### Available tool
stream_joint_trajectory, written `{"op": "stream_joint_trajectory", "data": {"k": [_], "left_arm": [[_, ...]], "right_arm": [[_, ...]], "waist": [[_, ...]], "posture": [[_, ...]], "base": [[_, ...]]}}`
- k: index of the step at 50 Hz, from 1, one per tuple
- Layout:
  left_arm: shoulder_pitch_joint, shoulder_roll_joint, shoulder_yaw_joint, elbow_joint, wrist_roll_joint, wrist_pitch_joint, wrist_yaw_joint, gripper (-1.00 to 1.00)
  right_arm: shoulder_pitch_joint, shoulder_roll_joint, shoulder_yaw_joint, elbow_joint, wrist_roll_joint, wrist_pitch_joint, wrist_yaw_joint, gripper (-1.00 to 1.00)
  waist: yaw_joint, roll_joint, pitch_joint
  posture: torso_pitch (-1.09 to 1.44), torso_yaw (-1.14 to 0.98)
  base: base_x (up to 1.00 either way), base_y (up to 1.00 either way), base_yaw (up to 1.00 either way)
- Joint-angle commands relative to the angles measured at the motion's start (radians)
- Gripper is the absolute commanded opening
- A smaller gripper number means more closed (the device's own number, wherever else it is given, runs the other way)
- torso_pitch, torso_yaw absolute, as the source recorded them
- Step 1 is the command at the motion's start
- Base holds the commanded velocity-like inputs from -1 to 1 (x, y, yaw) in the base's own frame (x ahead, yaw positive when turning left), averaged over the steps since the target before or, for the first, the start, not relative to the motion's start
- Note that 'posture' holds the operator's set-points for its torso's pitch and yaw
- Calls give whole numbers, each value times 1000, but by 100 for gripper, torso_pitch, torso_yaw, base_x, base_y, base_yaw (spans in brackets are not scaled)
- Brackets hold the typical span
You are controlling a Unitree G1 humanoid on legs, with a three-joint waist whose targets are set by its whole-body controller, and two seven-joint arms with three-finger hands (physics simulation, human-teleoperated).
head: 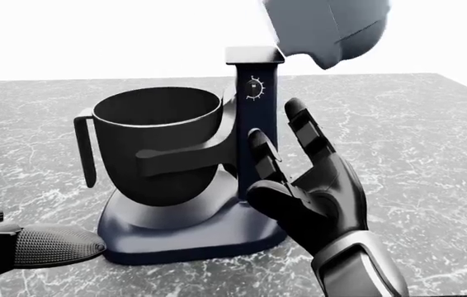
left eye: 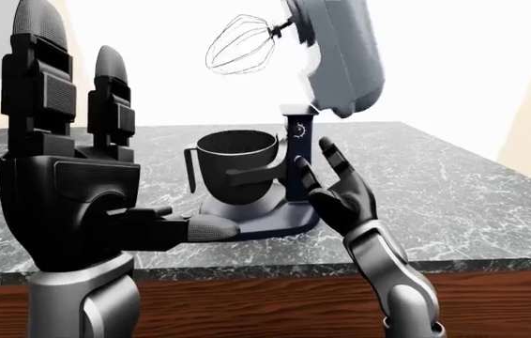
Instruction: Open the stand mixer head.
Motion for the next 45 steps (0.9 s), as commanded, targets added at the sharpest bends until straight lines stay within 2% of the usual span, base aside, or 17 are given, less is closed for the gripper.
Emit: {"op": "stream_joint_trajectory", "data": {"k": [1, 11, 21, 31, 45], "left_arm": [[-20, 4, 2, -10, 0, -13, -1, 100], [-20, 4, 2, -6, 3, -17, -2, 100], [-18, 2, -4, -8, 10, -17, -3, 100], [-18, 1, -2, -10, 9, -16, -5, 100], [-9, -4, -6, -4, 14, -26, -11, 100]], "right_arm": [[-28, 1, 2, -23, 3, -22, 13, 100], [-24, 1, 4, -50, 17, -11, -3, 100], [-28, -6, 8, -164, 97, 28, -74, 100], [-23, -12, 12, -190, 137, 21, -79, 100], [0, -61, -18, -326, 289, 51, -146, 100]], "waist": [[1, 2, 5], [1, 1, 5], [3, 0, 6], [4, -2, 4], [5, -6, 4]], "posture": [[-54, 0], [-54, 0], [-54, 0], [-54, 0], [-54, 0]], "base": [[0, 0, 0], [0, 0, 0], [0, 0, 0], [0, 0, 0], [0, 0, 0]]}}
